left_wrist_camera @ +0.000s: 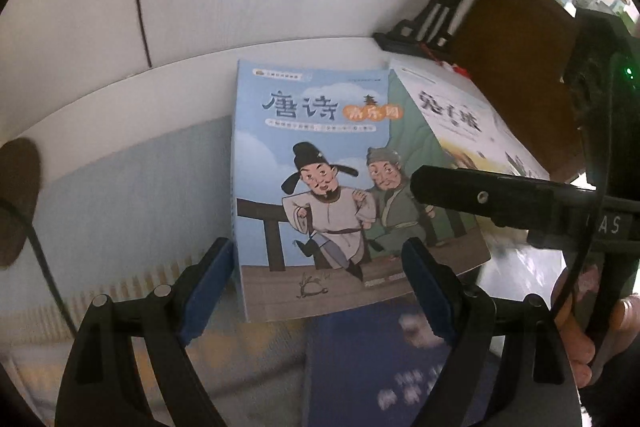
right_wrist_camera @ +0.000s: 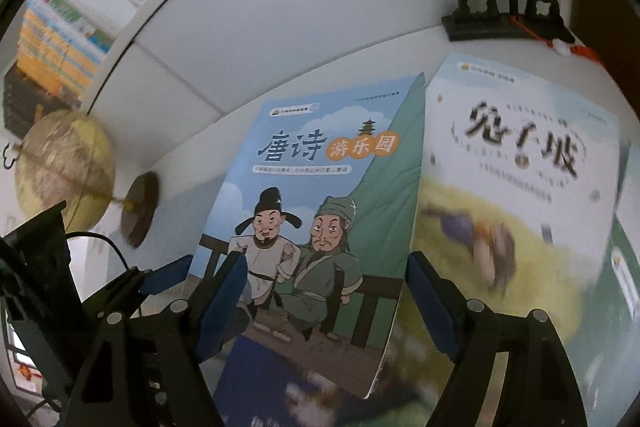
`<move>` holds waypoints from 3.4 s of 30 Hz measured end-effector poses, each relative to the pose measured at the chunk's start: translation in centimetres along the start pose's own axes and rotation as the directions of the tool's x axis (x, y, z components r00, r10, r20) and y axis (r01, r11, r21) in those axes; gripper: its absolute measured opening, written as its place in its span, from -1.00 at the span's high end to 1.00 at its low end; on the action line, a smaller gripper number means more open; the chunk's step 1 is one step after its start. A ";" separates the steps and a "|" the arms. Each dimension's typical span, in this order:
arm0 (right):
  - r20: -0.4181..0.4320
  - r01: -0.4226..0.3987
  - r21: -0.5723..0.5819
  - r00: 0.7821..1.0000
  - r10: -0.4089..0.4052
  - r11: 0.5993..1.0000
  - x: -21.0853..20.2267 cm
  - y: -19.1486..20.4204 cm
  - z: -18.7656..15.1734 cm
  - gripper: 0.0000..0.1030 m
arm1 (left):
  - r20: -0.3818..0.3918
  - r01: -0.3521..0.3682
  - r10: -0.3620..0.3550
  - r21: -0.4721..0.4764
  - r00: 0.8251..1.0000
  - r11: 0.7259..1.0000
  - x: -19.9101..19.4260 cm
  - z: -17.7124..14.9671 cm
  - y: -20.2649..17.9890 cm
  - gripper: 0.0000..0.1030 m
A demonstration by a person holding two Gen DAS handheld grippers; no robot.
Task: Organize books
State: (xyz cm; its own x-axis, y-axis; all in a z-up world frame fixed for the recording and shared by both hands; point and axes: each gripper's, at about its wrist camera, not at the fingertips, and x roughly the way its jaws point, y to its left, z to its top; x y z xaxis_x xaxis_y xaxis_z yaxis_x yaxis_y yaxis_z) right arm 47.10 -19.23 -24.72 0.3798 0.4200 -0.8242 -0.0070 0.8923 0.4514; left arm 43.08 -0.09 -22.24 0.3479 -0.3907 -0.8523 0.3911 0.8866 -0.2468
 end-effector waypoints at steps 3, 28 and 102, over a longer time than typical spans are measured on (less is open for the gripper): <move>-0.012 0.001 -0.016 1.000 -0.001 1.000 -1.4 0.7 -2.4 -0.56 | 0.002 -0.004 0.004 -0.008 1.000 1.000 -1.5 -2.4 -1.3 -0.62; -0.029 0.095 0.053 0.995 -0.093 0.994 -8.6 -2.5 -16.2 -0.55 | -0.060 0.054 -0.052 0.043 0.997 0.998 -3.9 -12.2 -8.5 -0.61; 0.071 -0.264 0.205 0.964 0.255 0.942 -9.7 -9.0 -17.1 -0.16 | 0.176 0.461 -0.427 -0.398 0.887 0.793 -3.0 -11.3 -1.4 -0.69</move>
State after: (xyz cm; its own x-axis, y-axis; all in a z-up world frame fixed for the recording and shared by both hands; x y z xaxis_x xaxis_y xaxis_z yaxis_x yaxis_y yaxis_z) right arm 27.67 -28.45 -26.66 0.4306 0.6205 -0.6554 0.0831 0.6959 0.7134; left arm 31.82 2.58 -24.60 0.2913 -0.7689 -0.5692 0.1315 0.6215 -0.7723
